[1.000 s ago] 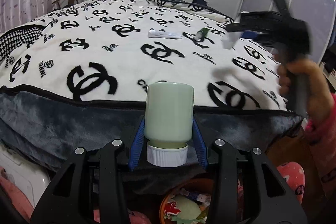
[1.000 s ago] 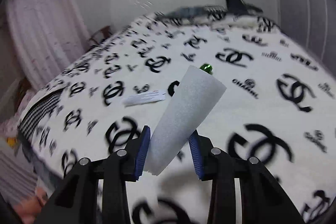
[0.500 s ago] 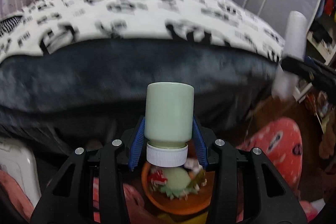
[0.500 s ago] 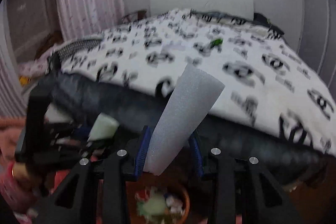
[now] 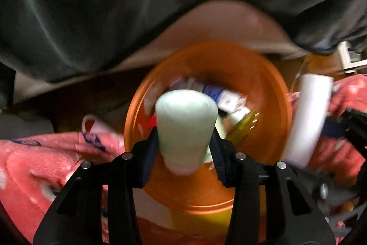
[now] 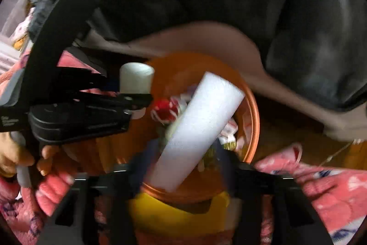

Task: Collect trash
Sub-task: 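Release the green bottle and white foam tube into the orange basin, then grasp the white ointment tube with the left gripper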

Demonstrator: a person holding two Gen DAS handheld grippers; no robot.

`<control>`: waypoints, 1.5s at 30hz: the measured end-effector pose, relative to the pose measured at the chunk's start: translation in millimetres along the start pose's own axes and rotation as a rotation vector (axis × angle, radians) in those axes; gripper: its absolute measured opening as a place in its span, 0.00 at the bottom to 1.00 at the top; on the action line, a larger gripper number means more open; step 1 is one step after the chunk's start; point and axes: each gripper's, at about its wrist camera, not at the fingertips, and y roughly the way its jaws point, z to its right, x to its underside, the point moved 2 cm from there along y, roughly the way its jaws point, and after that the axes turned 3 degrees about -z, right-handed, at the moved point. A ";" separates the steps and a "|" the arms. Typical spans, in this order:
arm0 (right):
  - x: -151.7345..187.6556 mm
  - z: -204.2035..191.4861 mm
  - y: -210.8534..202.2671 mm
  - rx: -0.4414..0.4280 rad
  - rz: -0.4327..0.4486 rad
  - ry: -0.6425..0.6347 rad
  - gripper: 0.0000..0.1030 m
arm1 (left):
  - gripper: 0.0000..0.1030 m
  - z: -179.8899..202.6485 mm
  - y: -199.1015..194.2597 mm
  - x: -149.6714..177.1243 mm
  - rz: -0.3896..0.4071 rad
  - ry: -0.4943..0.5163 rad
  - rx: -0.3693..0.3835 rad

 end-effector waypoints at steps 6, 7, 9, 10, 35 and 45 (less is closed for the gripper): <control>2.2 10.9 4.4 -0.025 -0.002 0.053 0.73 | 0.65 0.6 -3.3 0.7 0.036 -0.017 -0.028; 2.7 11.3 4.7 -0.027 -0.002 0.057 0.73 | 0.65 1.1 -2.7 0.6 0.035 -0.019 -0.031; 3.6 10.2 4.4 -0.024 0.007 0.060 0.73 | 0.65 1.1 -4.6 -1.5 0.041 -0.022 -0.036; 1.9 13.5 2.8 -0.025 0.010 0.063 0.73 | 0.65 1.2 -5.2 -2.2 0.046 -0.022 -0.037; 5.8 4.9 -22.8 -0.013 0.159 0.023 0.80 | 0.86 -31.2 -313.3 -75.5 0.772 -0.047 -0.164; 5.0 26.0 -15.2 -0.079 0.145 0.096 0.80 | 0.86 -22.7 -315.3 -280.2 0.705 0.259 -0.356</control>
